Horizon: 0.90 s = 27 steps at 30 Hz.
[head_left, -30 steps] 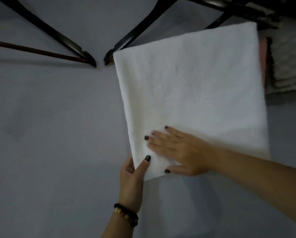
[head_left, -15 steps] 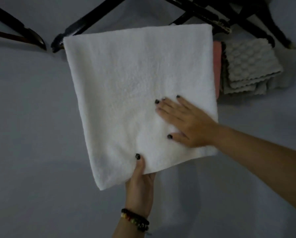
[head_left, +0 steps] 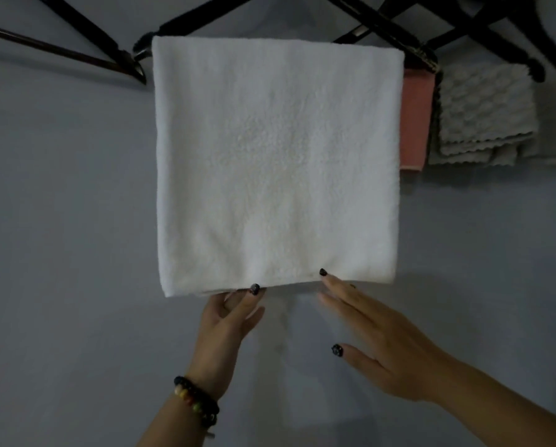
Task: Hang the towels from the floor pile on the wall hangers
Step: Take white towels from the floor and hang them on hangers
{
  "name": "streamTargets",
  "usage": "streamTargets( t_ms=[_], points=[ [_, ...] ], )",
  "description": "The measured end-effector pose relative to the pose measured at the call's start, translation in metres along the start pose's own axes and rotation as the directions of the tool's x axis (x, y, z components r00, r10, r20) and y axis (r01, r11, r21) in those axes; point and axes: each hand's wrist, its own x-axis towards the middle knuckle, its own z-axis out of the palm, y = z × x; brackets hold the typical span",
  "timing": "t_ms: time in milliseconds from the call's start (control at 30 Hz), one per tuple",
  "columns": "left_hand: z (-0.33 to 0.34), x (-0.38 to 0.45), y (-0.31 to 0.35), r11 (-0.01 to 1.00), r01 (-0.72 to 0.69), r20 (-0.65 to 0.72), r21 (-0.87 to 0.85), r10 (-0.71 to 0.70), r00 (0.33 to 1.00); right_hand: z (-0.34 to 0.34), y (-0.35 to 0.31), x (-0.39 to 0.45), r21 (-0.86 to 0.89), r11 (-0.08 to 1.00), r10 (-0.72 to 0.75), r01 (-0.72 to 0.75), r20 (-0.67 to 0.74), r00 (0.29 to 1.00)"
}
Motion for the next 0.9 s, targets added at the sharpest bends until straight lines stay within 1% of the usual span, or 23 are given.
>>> streamTargets(
  t_ms=[33,100,167,267,333,433,567,633,767,900],
  points=[
    [-0.009,-0.008,0.006,0.997,0.033,0.068,0.063,-0.037,0.997,-0.003,-0.013,-0.004,0.039,0.998,0.046,-0.048,0.047,0.998],
    [-0.027,-0.025,0.023,0.972,0.071,0.193,0.224,-0.116,0.974,-0.011,-0.035,-0.01,0.055,0.989,0.124,-0.134,0.157,0.98],
    [-0.044,-0.04,0.043,0.933,0.077,0.234,0.351,-0.167,0.958,-0.019,-0.056,-0.015,0.055,0.975,0.195,-0.214,0.241,0.951],
    [-0.064,-0.063,0.069,0.849,0.02,0.259,0.528,-0.183,0.948,-0.027,-0.086,-0.023,0.08,0.944,0.28,-0.32,0.316,0.906],
    [-0.077,-0.08,0.08,0.771,-0.039,0.283,0.636,-0.186,0.941,-0.031,-0.111,-0.029,0.044,0.942,0.293,-0.332,0.372,0.881],
    [-0.096,-0.111,0.091,0.634,-0.143,0.333,0.76,-0.19,0.924,-0.033,-0.149,-0.036,0.037,0.942,0.291,-0.333,0.404,0.867],
    [-0.111,-0.164,0.103,0.449,-0.263,0.372,0.854,-0.173,0.912,-0.031,-0.194,-0.051,0.087,0.925,0.31,-0.37,0.391,0.867],
    [-0.117,-0.187,0.106,0.374,-0.284,0.369,0.883,-0.179,0.912,-0.032,-0.214,-0.06,0.106,0.92,0.311,-0.378,0.39,0.867],
    [-0.13,-0.232,0.1,0.294,-0.287,0.353,0.912,-0.203,0.913,-0.031,-0.244,-0.078,0.147,0.901,0.319,-0.408,0.414,0.853],
    [-0.14,-0.281,0.091,0.241,-0.277,0.329,0.93,-0.211,0.92,-0.022,-0.281,-0.099,0.197,0.88,0.307,-0.431,0.457,0.835]
  ],
)
